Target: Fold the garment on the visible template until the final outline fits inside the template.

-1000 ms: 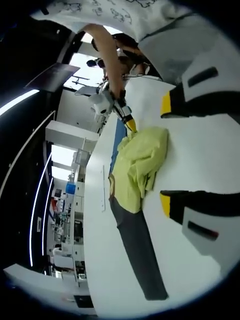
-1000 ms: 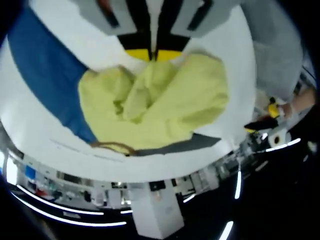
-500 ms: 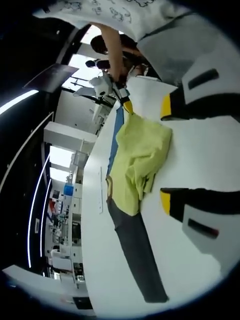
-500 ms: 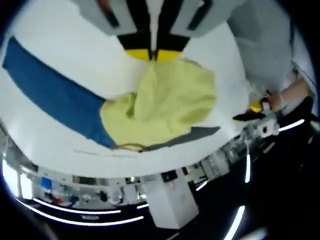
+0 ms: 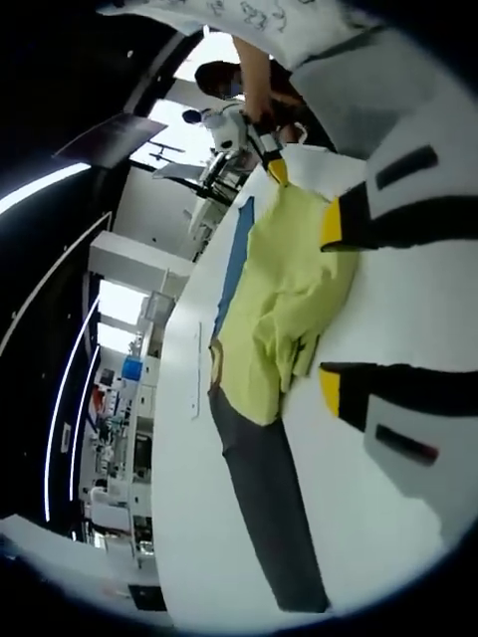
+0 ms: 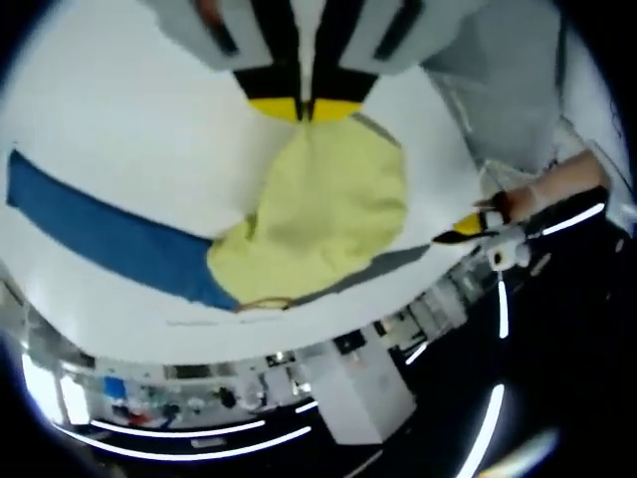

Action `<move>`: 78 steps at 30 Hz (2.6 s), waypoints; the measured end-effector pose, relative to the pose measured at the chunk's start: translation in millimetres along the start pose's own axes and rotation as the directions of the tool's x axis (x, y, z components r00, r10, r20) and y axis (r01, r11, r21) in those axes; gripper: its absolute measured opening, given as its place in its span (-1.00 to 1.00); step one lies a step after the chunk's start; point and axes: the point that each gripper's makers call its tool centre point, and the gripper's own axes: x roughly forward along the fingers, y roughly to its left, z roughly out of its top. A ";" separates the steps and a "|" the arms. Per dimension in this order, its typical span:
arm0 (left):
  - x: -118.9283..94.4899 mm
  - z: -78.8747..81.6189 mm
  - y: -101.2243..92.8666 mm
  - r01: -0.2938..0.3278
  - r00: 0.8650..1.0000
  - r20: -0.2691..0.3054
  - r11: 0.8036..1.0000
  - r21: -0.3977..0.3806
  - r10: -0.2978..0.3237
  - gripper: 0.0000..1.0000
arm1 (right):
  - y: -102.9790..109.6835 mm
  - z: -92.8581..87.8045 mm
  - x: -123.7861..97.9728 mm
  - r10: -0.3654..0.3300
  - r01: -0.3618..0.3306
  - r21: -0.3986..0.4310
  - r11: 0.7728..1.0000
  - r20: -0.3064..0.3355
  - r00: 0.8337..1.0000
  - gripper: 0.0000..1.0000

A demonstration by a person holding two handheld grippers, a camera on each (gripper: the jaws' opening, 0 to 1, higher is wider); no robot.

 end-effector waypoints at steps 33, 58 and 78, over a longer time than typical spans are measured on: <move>83.7 -25.2 62.2 -0.139 0.982 -0.142 0.983 -0.118 0.122 -0.81 | 0.7 -22.1 -2.1 -0.027 0.025 0.122 0.992 0.017 0.999 -1.00; 91.1 58.4 4.5 0.059 0.991 0.133 0.978 -0.202 -0.032 -1.00 | -4.1 -20.1 -4.6 -0.034 0.030 0.142 0.989 0.031 0.999 -1.00; 161.9 22.0 -0.4 0.030 0.994 -0.100 0.995 -0.096 -0.039 -1.00 | -10.8 -20.0 -4.0 -0.041 0.032 0.186 0.982 0.042 0.998 -1.00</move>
